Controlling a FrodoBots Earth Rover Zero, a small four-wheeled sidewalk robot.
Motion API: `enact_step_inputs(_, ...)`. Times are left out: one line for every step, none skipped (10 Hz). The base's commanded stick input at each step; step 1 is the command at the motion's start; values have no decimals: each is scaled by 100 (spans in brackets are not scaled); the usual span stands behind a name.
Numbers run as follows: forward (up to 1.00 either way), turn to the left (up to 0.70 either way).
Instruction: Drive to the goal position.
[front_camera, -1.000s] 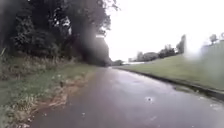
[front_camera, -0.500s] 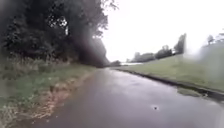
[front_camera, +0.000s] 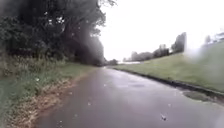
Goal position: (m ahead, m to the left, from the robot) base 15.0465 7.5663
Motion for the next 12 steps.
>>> enact_step_inputs(70, 0)
enact_step_inputs(70, 0)
enact_step_inputs(70, 0)
enact_step_inputs(70, 0)
enact_step_inputs(70, 0)
enact_step_inputs(70, 0)
enact_step_inputs(70, 0)
enact_step_inputs(70, 0)
enact_step_inputs(70, 0)
enact_step_inputs(70, 0)
enact_step_inputs(70, 0)
enact_step_inputs(70, 0)
